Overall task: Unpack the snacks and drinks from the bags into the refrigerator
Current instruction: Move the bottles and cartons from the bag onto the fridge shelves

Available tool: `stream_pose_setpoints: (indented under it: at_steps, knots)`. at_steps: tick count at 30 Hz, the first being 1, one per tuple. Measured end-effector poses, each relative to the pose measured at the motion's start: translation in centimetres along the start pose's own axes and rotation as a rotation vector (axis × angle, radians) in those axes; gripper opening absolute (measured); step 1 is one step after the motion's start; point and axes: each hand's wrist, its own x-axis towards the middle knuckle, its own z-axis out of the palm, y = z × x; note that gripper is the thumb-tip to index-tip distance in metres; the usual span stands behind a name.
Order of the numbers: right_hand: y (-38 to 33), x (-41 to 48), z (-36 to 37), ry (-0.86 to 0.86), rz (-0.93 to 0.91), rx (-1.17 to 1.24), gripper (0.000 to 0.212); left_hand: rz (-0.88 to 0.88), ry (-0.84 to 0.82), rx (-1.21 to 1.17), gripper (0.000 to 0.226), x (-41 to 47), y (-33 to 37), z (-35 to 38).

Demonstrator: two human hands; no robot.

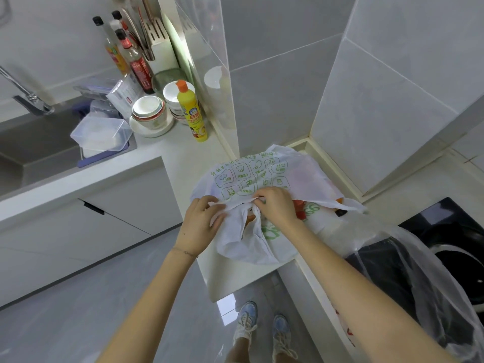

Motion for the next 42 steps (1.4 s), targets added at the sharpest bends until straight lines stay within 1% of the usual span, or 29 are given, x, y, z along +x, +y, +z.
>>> stream_pose_setpoints:
  at_steps: [2,4,6,10,12,18,21,24,28,31,33,35,38,40,42]
  knots:
    - [-0.3,0.4,-0.4,0.019,0.027,0.045,0.011,-0.057,0.027,0.017,0.036,0.0,0.9,0.2]
    - [-0.9,1.0,-1.0,0.028,0.02,0.069,0.01,-0.057,0.061,0.036,0.041,0.3,1.9,0.7]
    - [-1.4,1.6,-1.6,0.004,-0.01,0.096,0.011,-0.015,0.08,0.046,0.044,0.8,2.6,1.4]
    - [-2.4,2.9,-2.3,-0.006,-0.038,0.132,0.016,0.186,0.07,0.204,0.048,2.2,3.6,2.7]
    - [-2.7,3.5,-2.5,0.001,-0.046,0.126,0.016,0.197,0.059,0.241,0.055,2.7,3.7,2.8]
    - [-2.0,4.1,-3.1,-0.013,-0.048,0.154,0.018,0.058,-0.061,0.446,0.093,2.0,0.2,1.8]
    - [-1.5,3.8,-2.7,-0.015,-0.044,0.176,0.018,0.103,-0.116,0.494,0.101,1.3,-1.7,1.1]
    - [-1.3,3.9,-2.2,0.011,-0.002,0.256,0.013,0.129,-0.195,0.508,0.107,0.8,-2.6,0.0]
    - [-2.0,4.2,-1.5,0.037,0.055,0.333,0.011,0.104,-0.244,0.426,0.105,0.2,-2.9,-0.8]
    - [-2.3,4.5,-0.9,-0.014,0.086,0.329,0.017,0.006,-0.237,0.228,0.102,-0.3,-2.5,-0.9]
    - [-2.1,4.4,-0.5,-0.053,0.102,0.351,0.021,-0.048,-0.238,0.127,0.093,-0.6,-2.4,-0.9]
    - [-2.0,4.1,-0.3,-0.091,0.103,0.385,0.024,-0.08,-0.249,0.133,0.084,-0.8,-2.7,-0.8]
    - [-2.0,3.5,-0.4,-0.122,0.053,0.38,0.036,-0.151,-0.27,0.159,0.079,-0.8,-3.1,-0.6]
    - [-2.1,2.9,-0.2,-0.034,-0.038,0.278,0.041,-0.199,-0.279,0.136,0.078,-0.5,-3.1,-0.4]
    - [-2.1,1.9,0.7,0.102,-0.126,0.192,0.038,-0.224,-0.282,0.107,0.081,-0.3,-2.8,-0.5]
